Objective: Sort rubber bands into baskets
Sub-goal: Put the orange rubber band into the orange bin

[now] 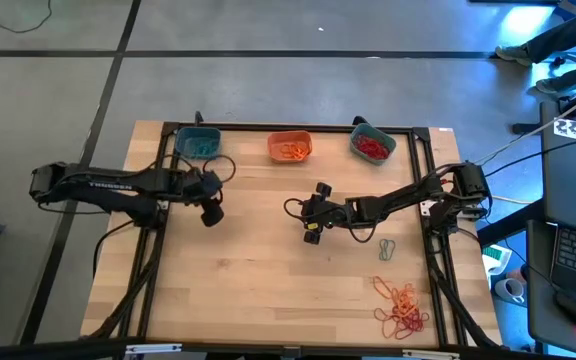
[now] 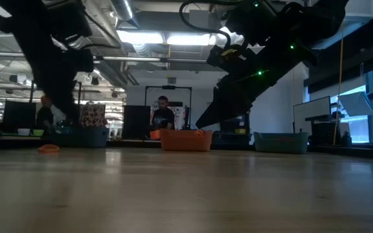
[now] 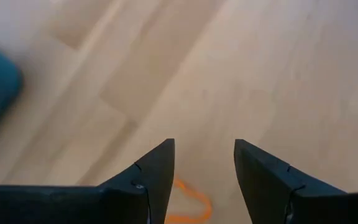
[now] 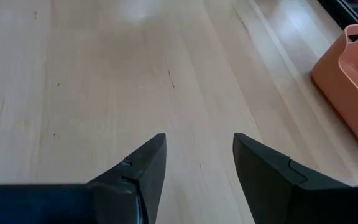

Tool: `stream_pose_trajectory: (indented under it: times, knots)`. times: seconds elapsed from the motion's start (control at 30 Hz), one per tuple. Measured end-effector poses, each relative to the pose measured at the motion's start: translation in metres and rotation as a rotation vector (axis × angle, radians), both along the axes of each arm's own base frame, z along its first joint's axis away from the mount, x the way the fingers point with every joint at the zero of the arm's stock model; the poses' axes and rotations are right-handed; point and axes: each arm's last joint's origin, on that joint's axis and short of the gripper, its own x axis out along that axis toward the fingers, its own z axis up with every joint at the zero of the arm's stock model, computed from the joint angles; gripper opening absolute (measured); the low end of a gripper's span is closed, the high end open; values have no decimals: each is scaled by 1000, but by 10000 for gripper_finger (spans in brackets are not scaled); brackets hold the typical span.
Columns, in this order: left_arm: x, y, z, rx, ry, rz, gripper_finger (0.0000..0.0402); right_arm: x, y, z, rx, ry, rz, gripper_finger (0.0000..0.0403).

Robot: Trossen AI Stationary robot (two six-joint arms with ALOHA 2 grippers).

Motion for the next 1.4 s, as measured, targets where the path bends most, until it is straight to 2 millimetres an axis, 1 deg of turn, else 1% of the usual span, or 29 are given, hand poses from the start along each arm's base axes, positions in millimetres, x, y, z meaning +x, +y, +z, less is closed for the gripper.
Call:
stream_pose_trajectory:
  times: [0.1, 0.37, 0.43, 0.63, 0.73, 0.8, 0.87, 0.93, 1.1, 1.2, 1.27, 1.4]
  knots:
    - [-3, -7, -7, -34, 17, -6, 163, 0, 0, 0, 1, 0, 0, 188]
    - [-4, -17, -8, -78, 13, 16, 163, 0, 1, 0, 27, -1, 22, 188]
    - [-5, -19, -12, -90, 35, 34, 163, 0, 1, 0, 35, 0, 29, 188]
    - [-13, -24, -39, -122, 163, 112, 163, -1, 3, -2, 91, 15, 60, 188]
    - [-12, -26, -50, -117, 189, 96, 163, -2, 4, -3, 113, 32, 70, 188]
    - [-9, -27, -54, -110, 184, 61, 161, -3, 4, -4, 121, 45, 68, 188]
    - [-7, -28, -56, -102, 194, 31, 151, -3, 5, -5, 129, 58, 75, 188]
    - [-5, -28, -57, -94, 203, 24, 132, -5, 9, -7, 132, 60, 87, 188]
    - [-2, -28, -57, -71, 184, -53, 58, -9, 18, -10, 124, 75, 116, 188]
    - [3, -30, -57, -55, 141, -84, 14, -9, 19, -10, 121, 76, 117, 188]
    - [9, -31, -54, -49, 77, -115, 6, -9, 18, -10, 116, 73, 111, 188]
    - [19, -34, -49, -27, -8, -205, 10, -7, 16, -7, 72, 31, 60, 188]
